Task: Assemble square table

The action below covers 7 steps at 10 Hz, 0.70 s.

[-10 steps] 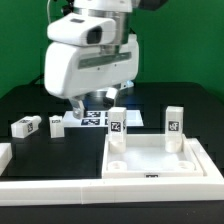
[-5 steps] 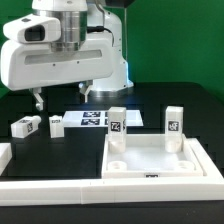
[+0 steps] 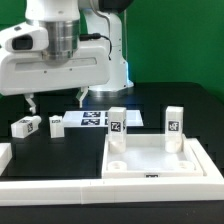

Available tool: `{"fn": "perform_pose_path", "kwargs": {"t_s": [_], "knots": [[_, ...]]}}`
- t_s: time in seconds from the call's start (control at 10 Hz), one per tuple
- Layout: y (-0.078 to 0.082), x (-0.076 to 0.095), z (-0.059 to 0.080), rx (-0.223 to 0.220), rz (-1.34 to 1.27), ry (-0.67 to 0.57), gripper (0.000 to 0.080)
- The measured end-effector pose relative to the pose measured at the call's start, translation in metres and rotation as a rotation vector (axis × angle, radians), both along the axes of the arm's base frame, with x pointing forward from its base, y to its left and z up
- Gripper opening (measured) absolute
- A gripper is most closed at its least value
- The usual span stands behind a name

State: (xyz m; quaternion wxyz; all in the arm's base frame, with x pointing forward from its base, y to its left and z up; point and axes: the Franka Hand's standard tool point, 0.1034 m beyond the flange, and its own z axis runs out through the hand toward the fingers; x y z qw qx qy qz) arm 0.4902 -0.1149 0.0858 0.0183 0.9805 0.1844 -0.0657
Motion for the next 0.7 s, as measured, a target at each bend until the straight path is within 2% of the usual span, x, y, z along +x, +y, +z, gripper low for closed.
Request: {"fn": "perform_pose_path", "kwargs": {"t_s": [0.2, 0.6, 0.7], "knots": [[0.006, -0.029, -0.017, -0.010, -0.107, 0.141, 0.0649], [0.018, -0.031, -0.023, -0.024, -0.106, 0.400, 0.0649], [0.014, -0.036, -0.027, -0.028, -0.110, 0.467, 0.0649]]}}
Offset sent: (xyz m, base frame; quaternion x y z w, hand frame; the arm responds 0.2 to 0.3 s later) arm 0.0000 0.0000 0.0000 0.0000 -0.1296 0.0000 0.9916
